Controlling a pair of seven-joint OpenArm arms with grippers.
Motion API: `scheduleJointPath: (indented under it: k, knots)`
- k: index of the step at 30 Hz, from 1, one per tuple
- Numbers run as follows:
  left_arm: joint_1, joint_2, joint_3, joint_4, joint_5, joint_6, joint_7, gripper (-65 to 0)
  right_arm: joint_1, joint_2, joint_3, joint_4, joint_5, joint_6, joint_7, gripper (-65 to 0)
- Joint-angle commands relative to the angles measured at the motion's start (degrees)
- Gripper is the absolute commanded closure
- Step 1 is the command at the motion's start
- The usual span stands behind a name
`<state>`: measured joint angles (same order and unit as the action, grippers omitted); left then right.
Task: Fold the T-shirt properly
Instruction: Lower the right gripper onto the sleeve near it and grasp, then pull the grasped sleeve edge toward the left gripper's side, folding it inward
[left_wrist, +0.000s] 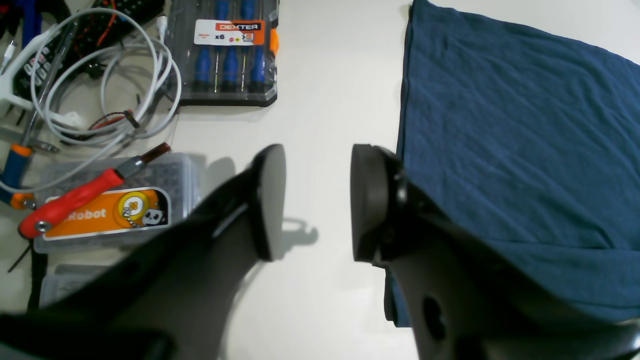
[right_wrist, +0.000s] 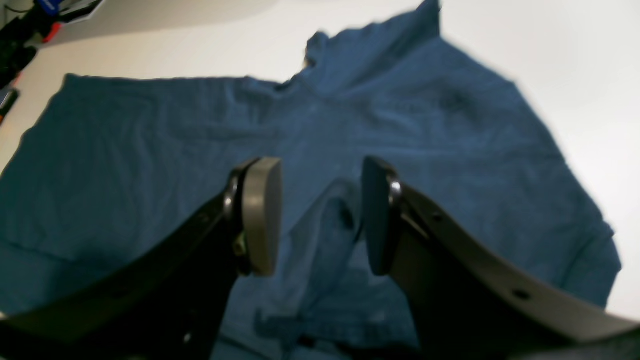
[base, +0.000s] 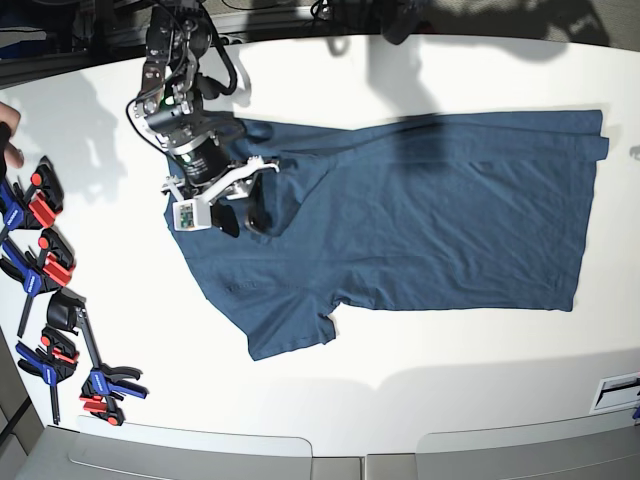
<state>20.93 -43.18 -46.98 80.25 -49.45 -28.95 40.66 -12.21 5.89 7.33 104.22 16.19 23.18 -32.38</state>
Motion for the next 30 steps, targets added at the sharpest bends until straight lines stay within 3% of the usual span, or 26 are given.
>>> scheduleJointPath:
  k: [1,5,7,10,13,18,25,27,30]
  knots:
    - [-0.13,-1.7,-0.7,0.85,-0.96,-0.17,-1.46,-20.1,1.09,0.28,0.15,0.85,0.11,0.2,1.49,-24.4]
    - [-0.11,-1.27,-0.66,0.85,-1.14,-0.26,-1.2,-20.1,2.4,0.31,0.2,0.87,0.02,0.15,0.17,-24.4]
    - [-0.11,-1.27,-0.48,0.85,-1.31,-2.4,-0.17,-20.0,2.91,0.31,0.2,0.87,0.04,0.15,-1.6,-23.6]
    - [-0.11,-1.25,-0.42,0.85,-4.94,-8.15,3.32,-15.0,2.99,0.31,0.2,0.92,0.04,0.15,-5.22,-12.0]
    - [-0.11,-1.25,0.7,0.85,-8.22,-11.05,5.46,-8.4,2.99,0.33,0.22,0.92,0.04,0.15,-8.94,-0.4]
    - [-0.11,-1.27,6.99,0.85,-8.0,-11.05,6.6,0.0,2.97,0.31,2.08,1.2,0.07,0.13,-13.46,0.0]
    - [-0.15,1.01,15.1,0.85,-7.56,-11.05,7.43,0.0,0.24,2.6,12.79,2.49,3.93,0.13,-16.13,0.0]
    - [-0.13,2.91,15.67,0.85,-4.94,-11.05,6.25,0.0,-1.14,2.86,16.41,2.49,6.64,0.15,-16.22,0.0]
    - [-0.13,6.56,15.65,0.85,3.91,-11.05,2.19,0.0,-3.52,2.82,20.28,2.49,9.64,0.2,-16.31,0.0]
